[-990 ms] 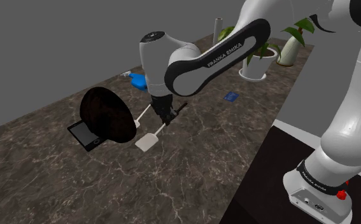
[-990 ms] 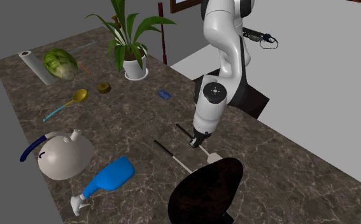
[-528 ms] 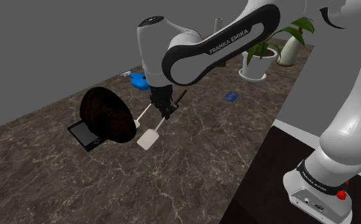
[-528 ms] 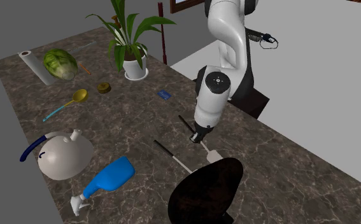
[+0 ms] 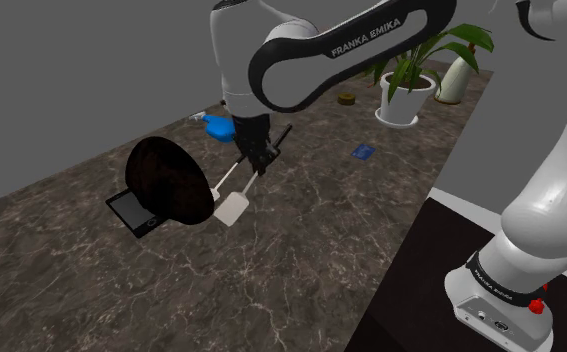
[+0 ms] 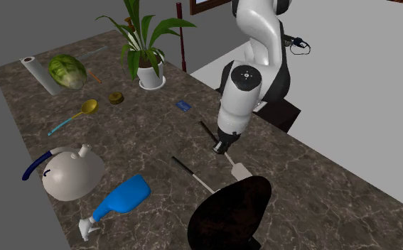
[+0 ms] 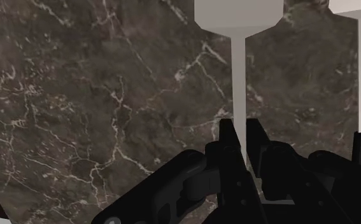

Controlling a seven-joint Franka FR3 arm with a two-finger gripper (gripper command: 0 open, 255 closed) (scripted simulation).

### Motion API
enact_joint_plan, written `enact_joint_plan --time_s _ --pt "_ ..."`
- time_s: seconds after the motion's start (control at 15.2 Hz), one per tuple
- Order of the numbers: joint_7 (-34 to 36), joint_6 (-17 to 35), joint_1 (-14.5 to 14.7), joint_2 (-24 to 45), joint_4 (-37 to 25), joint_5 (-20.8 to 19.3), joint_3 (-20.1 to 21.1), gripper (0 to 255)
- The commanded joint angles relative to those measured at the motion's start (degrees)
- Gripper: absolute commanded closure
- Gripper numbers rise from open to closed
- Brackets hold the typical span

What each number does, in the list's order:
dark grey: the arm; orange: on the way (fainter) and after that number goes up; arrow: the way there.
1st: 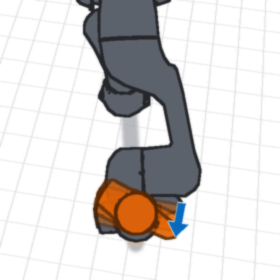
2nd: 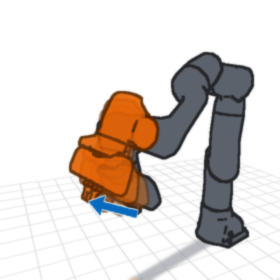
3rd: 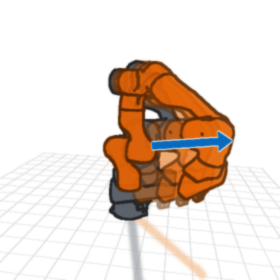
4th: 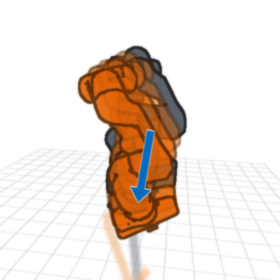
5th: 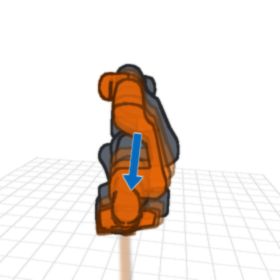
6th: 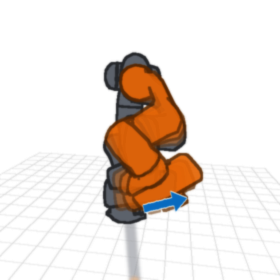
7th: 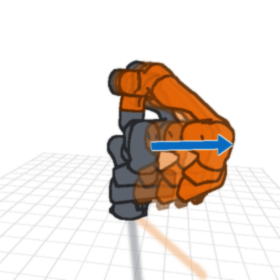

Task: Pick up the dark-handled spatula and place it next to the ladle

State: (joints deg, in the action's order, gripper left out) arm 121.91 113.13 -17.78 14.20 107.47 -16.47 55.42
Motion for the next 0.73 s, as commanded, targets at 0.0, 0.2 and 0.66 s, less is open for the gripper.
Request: enact_joint_plan --time_s 0.0,0.2,0.66 --pt "-0.6 -1.3 -0.3 -0.8 -0.9 0.8 0.3 255" --pt "-1.3 -3.3 -0.6 -1.7 -2.4 1.8 0.7 255" --pt "-9.6 -3.0 -6.6 -5.0 -1.1 4.6 -0.8 255"
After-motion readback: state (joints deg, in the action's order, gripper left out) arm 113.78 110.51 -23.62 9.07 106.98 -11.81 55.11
